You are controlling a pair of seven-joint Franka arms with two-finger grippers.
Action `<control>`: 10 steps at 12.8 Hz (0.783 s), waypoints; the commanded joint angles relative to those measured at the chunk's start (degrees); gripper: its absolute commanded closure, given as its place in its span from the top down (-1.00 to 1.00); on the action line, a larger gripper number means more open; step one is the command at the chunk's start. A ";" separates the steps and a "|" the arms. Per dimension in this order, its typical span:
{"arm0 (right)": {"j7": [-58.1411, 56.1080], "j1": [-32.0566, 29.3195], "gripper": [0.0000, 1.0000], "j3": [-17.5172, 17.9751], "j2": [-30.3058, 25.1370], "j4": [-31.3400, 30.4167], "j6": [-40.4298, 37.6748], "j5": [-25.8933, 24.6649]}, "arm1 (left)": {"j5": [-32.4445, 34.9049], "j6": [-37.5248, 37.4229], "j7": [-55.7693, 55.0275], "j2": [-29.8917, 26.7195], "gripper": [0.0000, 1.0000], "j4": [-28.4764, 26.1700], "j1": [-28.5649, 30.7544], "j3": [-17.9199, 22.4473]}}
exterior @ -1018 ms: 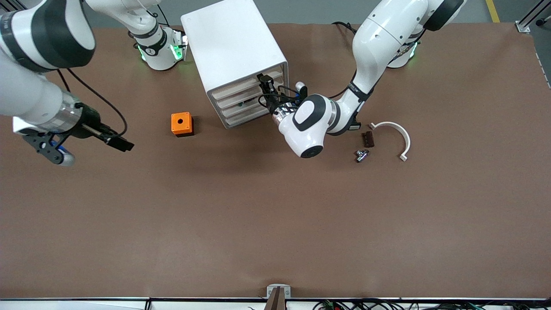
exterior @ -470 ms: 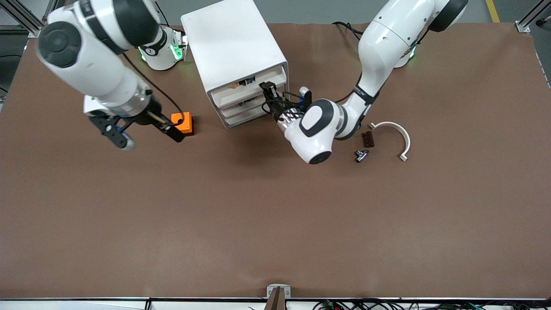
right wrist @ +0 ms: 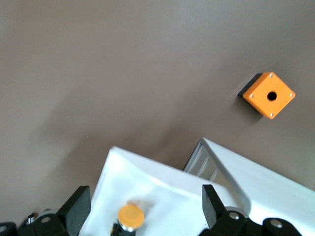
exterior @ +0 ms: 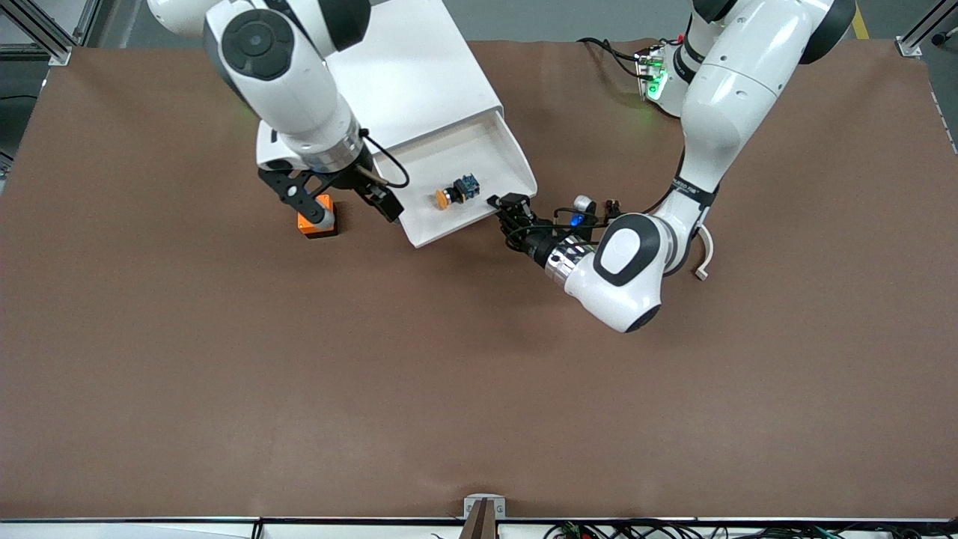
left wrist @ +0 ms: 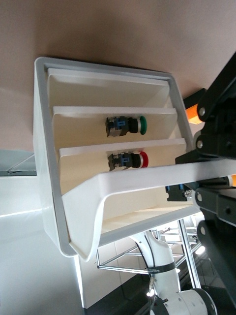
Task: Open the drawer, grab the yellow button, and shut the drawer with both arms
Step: 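Lower the right gripper into the drawer and grasp the orange-capped button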
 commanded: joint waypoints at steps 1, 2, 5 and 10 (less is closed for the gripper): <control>5.89 3.79 1.00 -0.63 0.69 -0.12 1.47 -1.67 | -0.78 -0.28 3.04 -0.12 -0.77 2.41 1.87 -0.41; 7.83 5.11 1.00 -0.63 1.04 -0.12 2.17 -2.20 | -0.78 -0.89 3.04 -0.12 -0.42 2.49 2.39 -0.41; 12.05 8.19 1.00 -0.63 3.50 -0.03 4.55 -2.81 | -0.52 -2.38 3.13 -0.29 0.34 4.25 3.62 -0.32; 18.29 11.35 1.00 -0.63 7.54 0.32 8.33 -4.75 | -0.34 -3.45 3.40 -0.47 1.00 8.20 8.89 -0.32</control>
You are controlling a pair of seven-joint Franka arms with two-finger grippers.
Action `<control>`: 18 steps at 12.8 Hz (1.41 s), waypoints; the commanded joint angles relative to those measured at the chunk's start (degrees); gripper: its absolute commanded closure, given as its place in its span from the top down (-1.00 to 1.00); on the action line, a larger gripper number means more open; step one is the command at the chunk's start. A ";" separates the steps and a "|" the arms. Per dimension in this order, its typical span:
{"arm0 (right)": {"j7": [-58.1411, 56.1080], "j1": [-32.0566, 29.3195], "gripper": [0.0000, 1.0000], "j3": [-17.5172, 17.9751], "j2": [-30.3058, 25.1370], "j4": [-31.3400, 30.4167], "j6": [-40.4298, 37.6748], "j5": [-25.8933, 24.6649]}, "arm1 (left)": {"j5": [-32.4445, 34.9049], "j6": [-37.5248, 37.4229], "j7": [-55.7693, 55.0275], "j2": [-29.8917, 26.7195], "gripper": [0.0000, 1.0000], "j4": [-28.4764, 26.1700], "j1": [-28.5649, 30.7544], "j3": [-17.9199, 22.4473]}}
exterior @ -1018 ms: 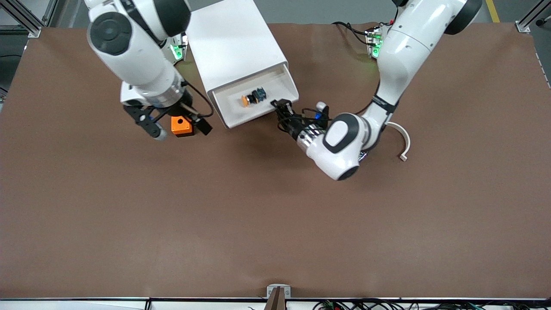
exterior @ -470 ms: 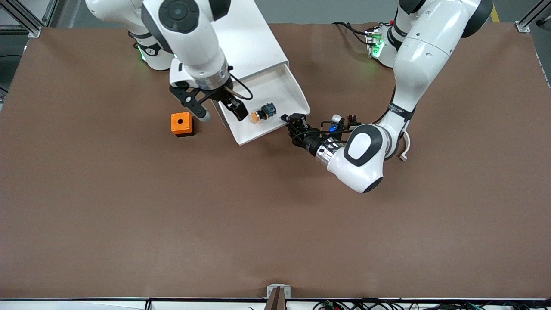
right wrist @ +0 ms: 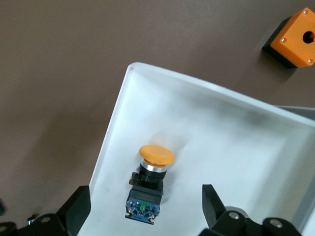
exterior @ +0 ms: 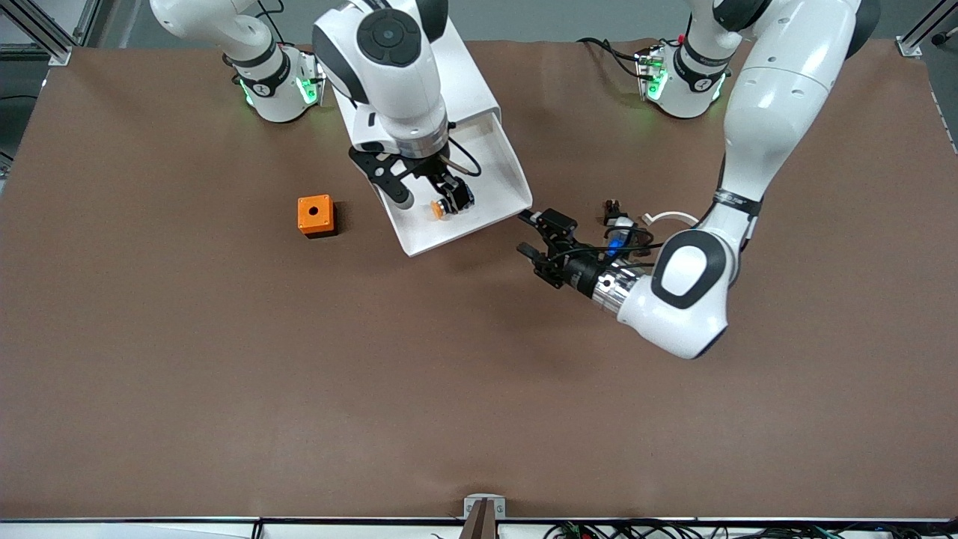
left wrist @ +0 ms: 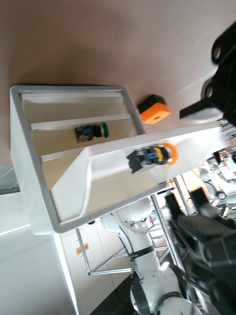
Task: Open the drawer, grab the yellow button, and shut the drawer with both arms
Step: 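Lower the right gripper into the drawer and grasp the orange-capped button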
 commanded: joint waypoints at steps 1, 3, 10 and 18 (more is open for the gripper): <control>3.02 1.89 1.00 -0.60 1.90 0.70 0.76 -1.78 | -0.16 -0.80 0.61 -0.42 1.00 1.29 2.67 -0.26; 3.11 2.42 1.00 -0.60 2.78 0.79 0.76 -2.04 | -0.07 -0.71 0.34 -0.68 1.00 2.78 3.82 1.14; 4.34 3.91 1.00 -0.60 6.03 1.75 0.94 -2.13 | 1.15 -0.80 2.96 -2.96 1.00 5.25 3.91 9.75; 1.98 3.05 -1.00 -0.86 5.95 4.73 -0.54 -1.78 | 13.45 -0.62 20.01 -3.76 1.00 5.16 3.65 13.01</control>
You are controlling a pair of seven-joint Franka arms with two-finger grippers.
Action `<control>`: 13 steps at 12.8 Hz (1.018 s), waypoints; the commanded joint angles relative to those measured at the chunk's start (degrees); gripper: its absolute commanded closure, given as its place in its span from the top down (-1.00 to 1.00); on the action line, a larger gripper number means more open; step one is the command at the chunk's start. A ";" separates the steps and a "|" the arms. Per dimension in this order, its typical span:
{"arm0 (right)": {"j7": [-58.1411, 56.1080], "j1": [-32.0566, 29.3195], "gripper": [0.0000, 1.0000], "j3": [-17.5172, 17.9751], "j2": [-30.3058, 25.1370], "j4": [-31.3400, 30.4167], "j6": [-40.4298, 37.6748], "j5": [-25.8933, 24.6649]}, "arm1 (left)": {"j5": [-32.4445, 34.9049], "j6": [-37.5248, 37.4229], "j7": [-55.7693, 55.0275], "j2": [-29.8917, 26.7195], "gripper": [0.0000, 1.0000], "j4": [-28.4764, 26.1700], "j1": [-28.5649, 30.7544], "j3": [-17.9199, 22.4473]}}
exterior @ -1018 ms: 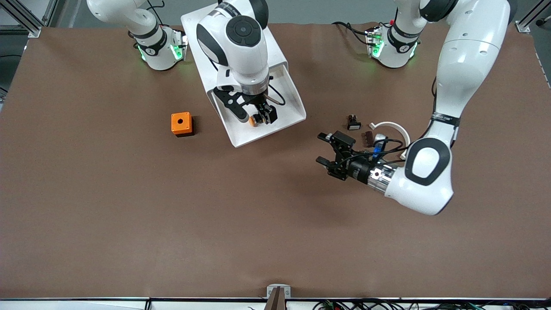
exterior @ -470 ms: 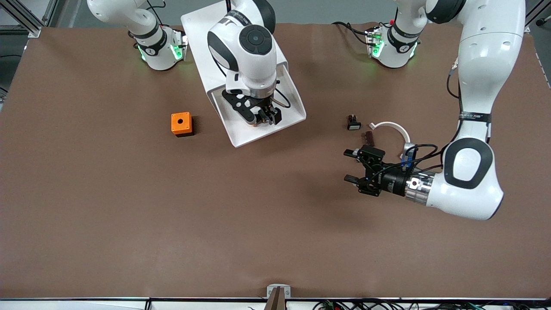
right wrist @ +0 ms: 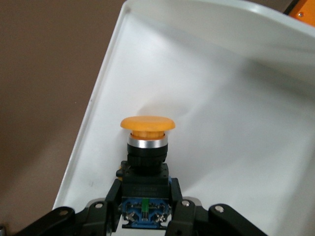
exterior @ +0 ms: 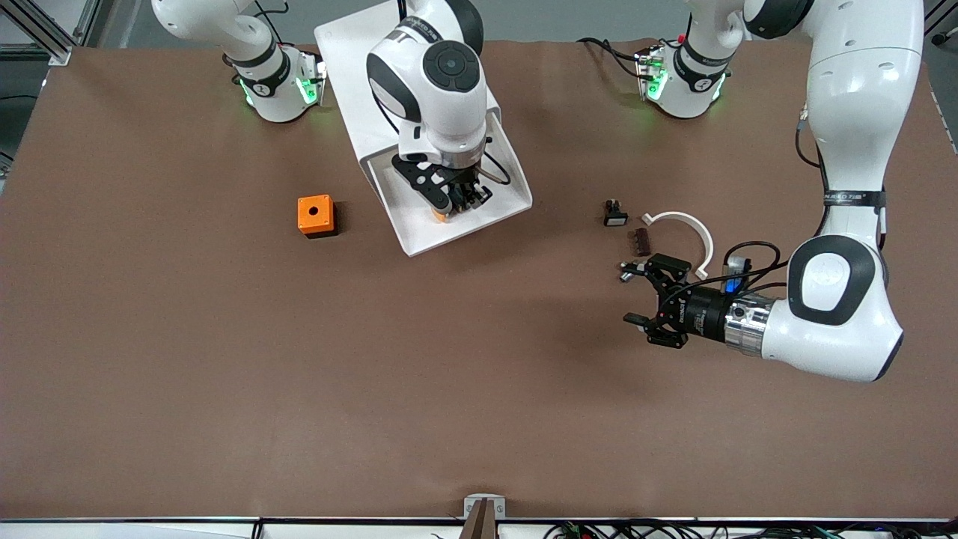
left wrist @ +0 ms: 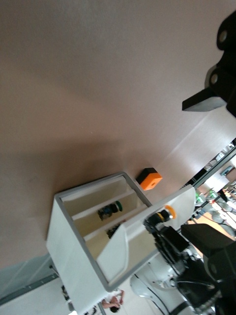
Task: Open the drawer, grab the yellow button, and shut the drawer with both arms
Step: 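Lift the button out with the right gripper while the left gripper releases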
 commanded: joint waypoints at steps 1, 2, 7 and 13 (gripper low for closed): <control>-4.35 -2.64 -1.00 -0.45 0.27 5.94 -5.70 0.07 | 5.62 -0.56 5.32 -1.07 1.00 -0.42 -0.66 1.28; -8.91 -4.92 -1.00 -0.45 0.27 9.36 -10.69 0.25 | 7.82 -0.65 6.12 -1.07 1.00 -0.42 -0.92 0.75; -45.36 -24.15 -1.00 -0.63 -2.63 9.75 -19.53 0.34 | 8.29 3.62 7.80 -1.25 1.00 -0.33 -5.83 0.48; -79.66 -45.00 -1.00 -0.63 -1.32 -4.21 0.99 -1.24 | 16.19 12.07 24.84 -1.34 1.00 -0.42 -13.13 0.92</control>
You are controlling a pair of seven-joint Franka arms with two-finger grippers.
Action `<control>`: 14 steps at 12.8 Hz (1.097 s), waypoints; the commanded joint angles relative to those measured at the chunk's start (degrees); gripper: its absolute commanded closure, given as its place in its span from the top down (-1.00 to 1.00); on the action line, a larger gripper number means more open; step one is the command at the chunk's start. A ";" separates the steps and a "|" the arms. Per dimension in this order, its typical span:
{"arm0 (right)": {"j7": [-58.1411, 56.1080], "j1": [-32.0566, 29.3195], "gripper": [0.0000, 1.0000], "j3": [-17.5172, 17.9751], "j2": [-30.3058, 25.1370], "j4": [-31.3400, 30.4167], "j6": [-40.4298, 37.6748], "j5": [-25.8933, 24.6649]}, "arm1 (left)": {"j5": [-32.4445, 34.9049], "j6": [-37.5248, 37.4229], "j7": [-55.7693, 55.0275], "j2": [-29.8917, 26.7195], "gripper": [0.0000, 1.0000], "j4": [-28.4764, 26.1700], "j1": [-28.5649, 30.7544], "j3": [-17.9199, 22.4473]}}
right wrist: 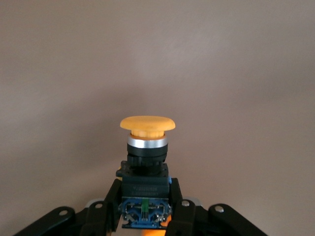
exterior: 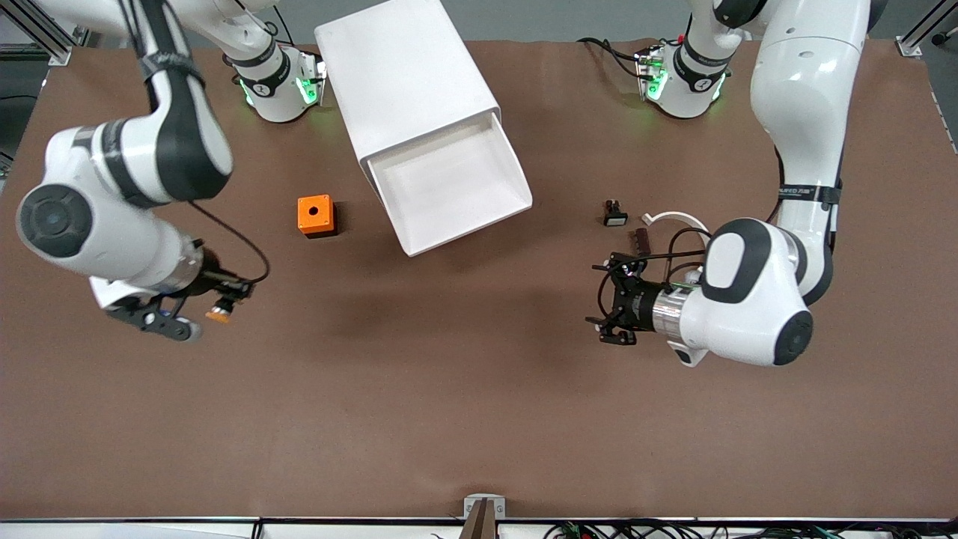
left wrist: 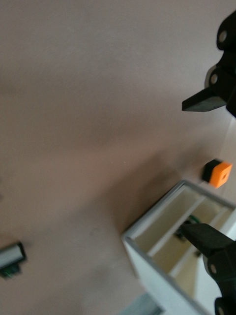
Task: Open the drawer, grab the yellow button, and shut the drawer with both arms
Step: 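Lift the button out with the right gripper while the left gripper releases, then set the button on the table with the right gripper while the left pushes drawer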
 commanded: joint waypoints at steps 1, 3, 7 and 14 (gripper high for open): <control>-10.23 -6.81 -1.00 1.43 0.87 -6.40 9.57 -1.68 | 2.98 4.44 5.45 -2.01 1.00 -0.57 -2.91 0.44; -17.51 -11.82 -1.00 1.34 4.56 -6.94 14.75 -2.48 | 10.95 5.16 11.83 -3.33 1.00 -0.75 -7.72 0.35; -27.22 -19.39 -1.00 1.34 11.25 -6.94 24.61 -2.56 | 22.32 7.88 18.63 -4.56 1.00 -1.45 -14.08 0.08; -27.92 -23.36 -1.00 1.51 18.90 -6.50 29.99 -2.21 | 26.19 17.09 25.58 -6.76 1.00 -5.32 -14.52 -8.96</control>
